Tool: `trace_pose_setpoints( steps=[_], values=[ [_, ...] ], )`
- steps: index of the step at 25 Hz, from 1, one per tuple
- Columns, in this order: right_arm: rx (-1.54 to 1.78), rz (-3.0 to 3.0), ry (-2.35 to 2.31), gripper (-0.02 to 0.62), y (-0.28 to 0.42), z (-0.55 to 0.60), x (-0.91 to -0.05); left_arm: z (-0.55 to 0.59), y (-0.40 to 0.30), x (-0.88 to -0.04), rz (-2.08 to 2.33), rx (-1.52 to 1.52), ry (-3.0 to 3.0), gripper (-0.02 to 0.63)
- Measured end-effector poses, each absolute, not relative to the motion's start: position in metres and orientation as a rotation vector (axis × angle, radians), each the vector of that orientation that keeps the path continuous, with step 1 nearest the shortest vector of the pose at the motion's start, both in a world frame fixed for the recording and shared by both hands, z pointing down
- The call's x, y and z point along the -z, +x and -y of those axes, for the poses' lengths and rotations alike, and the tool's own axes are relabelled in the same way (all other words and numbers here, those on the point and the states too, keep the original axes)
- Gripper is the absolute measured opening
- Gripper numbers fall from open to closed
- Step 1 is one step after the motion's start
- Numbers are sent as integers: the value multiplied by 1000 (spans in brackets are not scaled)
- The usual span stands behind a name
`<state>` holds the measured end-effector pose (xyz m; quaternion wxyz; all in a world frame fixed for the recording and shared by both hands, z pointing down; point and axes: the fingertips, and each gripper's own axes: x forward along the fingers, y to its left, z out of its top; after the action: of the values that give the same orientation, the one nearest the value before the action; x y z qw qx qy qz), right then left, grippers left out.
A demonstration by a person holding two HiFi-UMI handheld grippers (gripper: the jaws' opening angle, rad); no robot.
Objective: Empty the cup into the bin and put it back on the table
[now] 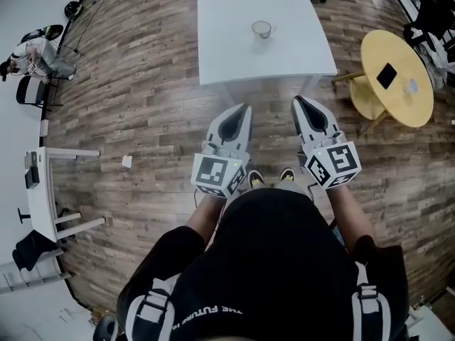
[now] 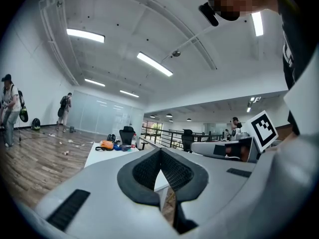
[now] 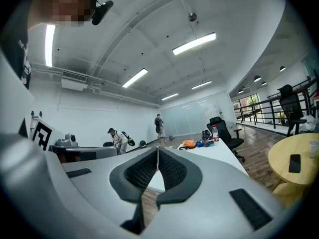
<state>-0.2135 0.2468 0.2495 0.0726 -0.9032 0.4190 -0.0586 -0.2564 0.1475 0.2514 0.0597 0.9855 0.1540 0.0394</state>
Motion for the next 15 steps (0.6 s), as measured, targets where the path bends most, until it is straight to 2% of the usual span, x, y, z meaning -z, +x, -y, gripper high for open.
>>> trace_pose_setpoints(
  steps=[7,15],
  values=[
    [218,-1201,-2743,17,-171,-239,-270,-132,-213,-275,-488,-170,2983,21],
    [219,-1221,-2703,15,-35,-225,-291,-121,-86,-293,-454,-218,3026,21]
  ],
)
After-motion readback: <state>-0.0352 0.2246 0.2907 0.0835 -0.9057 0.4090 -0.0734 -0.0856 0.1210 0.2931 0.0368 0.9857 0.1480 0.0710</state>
